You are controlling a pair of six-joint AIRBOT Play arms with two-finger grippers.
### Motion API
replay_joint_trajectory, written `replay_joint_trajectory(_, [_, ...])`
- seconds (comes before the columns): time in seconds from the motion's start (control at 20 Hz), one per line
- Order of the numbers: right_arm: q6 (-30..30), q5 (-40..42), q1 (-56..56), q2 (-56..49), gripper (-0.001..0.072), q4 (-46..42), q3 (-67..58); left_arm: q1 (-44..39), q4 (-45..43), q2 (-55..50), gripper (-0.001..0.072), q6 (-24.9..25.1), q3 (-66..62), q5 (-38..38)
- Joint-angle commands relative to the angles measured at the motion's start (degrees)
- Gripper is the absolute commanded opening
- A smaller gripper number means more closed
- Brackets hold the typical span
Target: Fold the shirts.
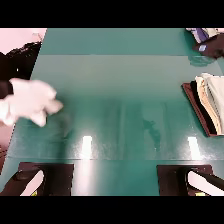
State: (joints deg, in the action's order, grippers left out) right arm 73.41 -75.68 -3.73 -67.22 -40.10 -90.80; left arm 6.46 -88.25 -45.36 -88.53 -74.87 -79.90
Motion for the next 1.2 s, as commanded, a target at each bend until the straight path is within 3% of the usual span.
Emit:
replay_joint_trajectory(0.0, [0.0,4.2,0.0,0.0,0.0013,-0.1,-6.3,-12.5,1.8,0.1,0.0021,-2.7,-15.8,1.3])
replay_joint_trajectory(0.2, [0.0,5.2,0.0,0.0,0.0013,-0.1,-11.3,-25.8,2.1,-3.7,0.0021,-4.8,-17.9,4.9])
replay_joint_trajectory(0.35, [0.0,4.7,0.0,0.1,0.0013,0.0,-12.1,-36.2,5.4,-12.4,0.0022,-7.1,-17.9,5.0])
replay_joint_trajectory(0.6, [0.0,0.8,0.0,0.0,0.0013,-0.1,-12.0,-50.6,11.8,-30.1,0.0026,-4.7,-17.9,4.7])
replay_joint_trajectory(0.65, [0.0,0.1,0.0,0.0,0.0013,-0.1,-12.0,-52.6,12.7,-33.4,0.0156,-3.5,-17.9,4.8])
replay_joint_trajectory(0.7, [0.0,-0.2,0.0,0.0,0.0013,-0.2,-12.0,-54.1,12.6,-36.0,0.0474,-2.8,-17.9,5.0])
replay_joint_trajectory(0.75, [0.0,-0.5,0.0,0.0,0.0013,-0.2,-12.0,-54.8,12.3,-38.3,0.0623,-0.9,-17.9,5.6])
replay_joint_trajectory(0.8, [0.0,-0.6,0.0,0.0,0.0013,-0.2,-12.0,-54.5,11.2,-39.8,0.0606,1.3,-17.9,6.0])
replay_joint_trajectory(0.95, [0.0,-1.5,0.0,0.0,0.0013,-0.5,-12.0,-49.1,3.5,-40.4,0.0606,1.7,-18.0,8.1])
replay_joint_trajectory(1.15, [0.0,-3.0,0.0,0.0,0.0013,-0.5,-12.0,-33.3,7.1,-40.6,0.0607,1.3,-17.4,8.7])
